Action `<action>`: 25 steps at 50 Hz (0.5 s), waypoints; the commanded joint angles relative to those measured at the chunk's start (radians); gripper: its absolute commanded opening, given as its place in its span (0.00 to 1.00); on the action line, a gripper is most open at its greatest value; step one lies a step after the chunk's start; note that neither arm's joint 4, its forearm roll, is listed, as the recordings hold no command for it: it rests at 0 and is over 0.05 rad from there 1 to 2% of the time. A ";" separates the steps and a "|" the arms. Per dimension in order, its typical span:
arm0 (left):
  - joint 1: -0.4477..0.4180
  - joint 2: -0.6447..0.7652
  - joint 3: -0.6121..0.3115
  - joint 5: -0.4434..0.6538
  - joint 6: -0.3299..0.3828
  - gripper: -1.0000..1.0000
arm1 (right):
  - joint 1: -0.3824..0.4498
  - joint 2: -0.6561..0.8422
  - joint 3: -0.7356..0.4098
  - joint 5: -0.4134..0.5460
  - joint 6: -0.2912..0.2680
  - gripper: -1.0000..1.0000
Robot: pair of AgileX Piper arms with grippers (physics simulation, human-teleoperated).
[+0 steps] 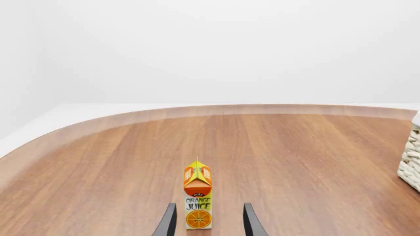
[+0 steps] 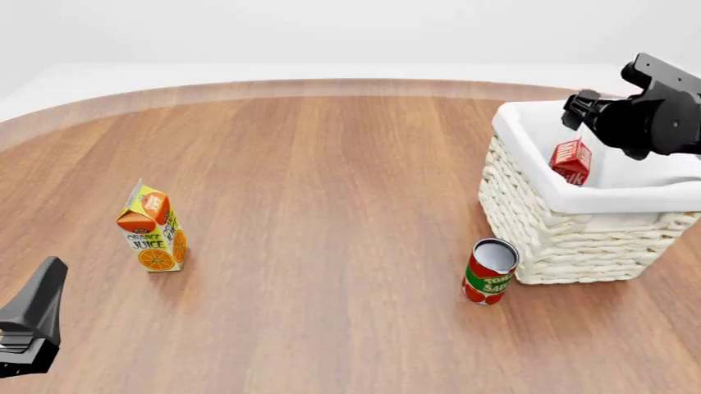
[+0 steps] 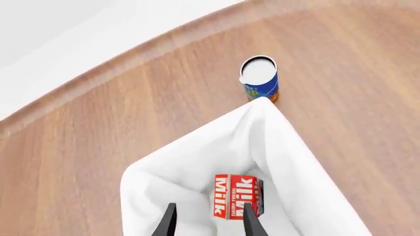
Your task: Pick the milk and place it in the basket.
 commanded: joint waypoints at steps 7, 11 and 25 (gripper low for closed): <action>0.000 0.000 0.000 0.000 0.000 1.00 | 0.088 -0.307 -0.013 0.143 0.103 1.00; 0.000 0.000 0.000 0.000 0.000 1.00 | 0.168 -0.436 0.019 0.168 0.085 1.00; 0.000 0.000 0.000 0.000 0.000 1.00 | 0.310 -0.750 0.061 0.273 0.120 1.00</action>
